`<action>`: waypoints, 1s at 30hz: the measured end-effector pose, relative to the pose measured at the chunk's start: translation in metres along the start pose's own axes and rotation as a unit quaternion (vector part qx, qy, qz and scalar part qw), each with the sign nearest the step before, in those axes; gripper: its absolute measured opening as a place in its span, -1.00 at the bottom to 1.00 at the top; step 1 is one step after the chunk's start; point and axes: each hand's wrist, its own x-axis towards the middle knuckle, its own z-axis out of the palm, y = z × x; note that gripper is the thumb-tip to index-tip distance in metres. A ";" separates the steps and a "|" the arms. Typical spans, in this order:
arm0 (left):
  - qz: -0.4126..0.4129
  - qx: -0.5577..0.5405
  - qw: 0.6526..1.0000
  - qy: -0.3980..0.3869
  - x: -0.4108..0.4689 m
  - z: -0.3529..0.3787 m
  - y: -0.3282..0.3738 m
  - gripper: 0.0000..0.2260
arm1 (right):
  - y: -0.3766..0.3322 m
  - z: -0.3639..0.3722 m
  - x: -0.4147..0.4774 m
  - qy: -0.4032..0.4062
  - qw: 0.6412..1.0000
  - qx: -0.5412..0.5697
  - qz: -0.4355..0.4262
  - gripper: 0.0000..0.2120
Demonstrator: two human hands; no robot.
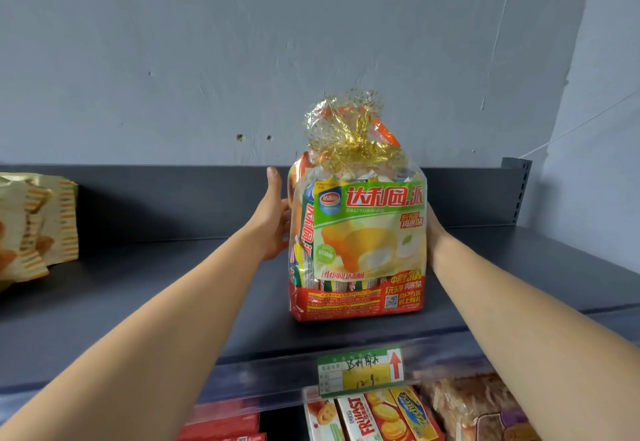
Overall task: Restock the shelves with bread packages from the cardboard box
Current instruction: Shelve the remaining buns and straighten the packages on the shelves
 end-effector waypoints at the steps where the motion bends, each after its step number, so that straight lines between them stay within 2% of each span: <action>1: -0.002 0.001 1.000 -0.004 -0.004 0.003 0.002 0.02 | -0.002 0.001 -0.001 -0.004 1.000 -0.004 -0.007 -0.43; 5: -0.001 -0.009 0.999 -0.041 -0.004 0.012 0.002 -0.12 | -0.004 0.000 0.000 0.008 1.000 -0.016 -0.017 -0.46; 7: 0.010 -0.020 0.999 -0.041 -0.004 0.013 0.002 -0.12 | -0.004 0.000 0.000 0.006 1.000 -0.016 -0.019 -0.49; 11: 0.010 -0.054 0.998 -0.001 0.013 0.003 -0.004 -0.07 | -0.005 0.005 -0.006 -0.009 1.000 -0.003 -0.009 -0.29; 13: 0.000 -0.057 0.998 0.006 0.025 -0.002 -0.010 -0.01 | -0.006 0.007 -0.007 0.000 1.000 -0.011 -0.007 -0.31; 15: -0.003 -0.048 0.999 -0.002 0.013 -0.001 -0.008 0.17 | -0.005 0.006 -0.005 0.018 1.000 -0.021 -0.003 -0.42; 16: 0.003 -0.043 0.999 -0.008 0.007 0.002 -0.006 0.22 | -0.004 0.005 -0.004 0.021 1.000 -0.019 0.003 -0.41; 18: 0.011 -0.039 0.999 -0.007 -0.005 0.007 -0.001 0.17 | -0.003 0.007 -0.003 0.026 0.999 -0.015 0.016 -0.37; 22: 0.027 -0.040 0.999 0.002 -0.009 0.013 0.005 -0.10 | 0.002 0.004 -0.001 0.043 0.998 -0.024 0.044 -0.54; 26: 0.036 -0.023 0.999 -0.001 -0.013 0.011 0.006 -0.10 | 0.008 0.002 0.001 0.031 0.998 -0.010 0.056 -0.40; 29: 0.044 0.006 0.999 -0.005 -0.018 0.010 0.006 -0.10 | 0.006 0.002 -0.001 0.037 0.998 -0.014 0.051 -0.52; 30: 0.046 0.014 0.999 -0.001 -0.021 0.010 0.007 -0.09 | 0.005 0.002 -0.001 0.026 0.999 -0.005 0.043 -0.50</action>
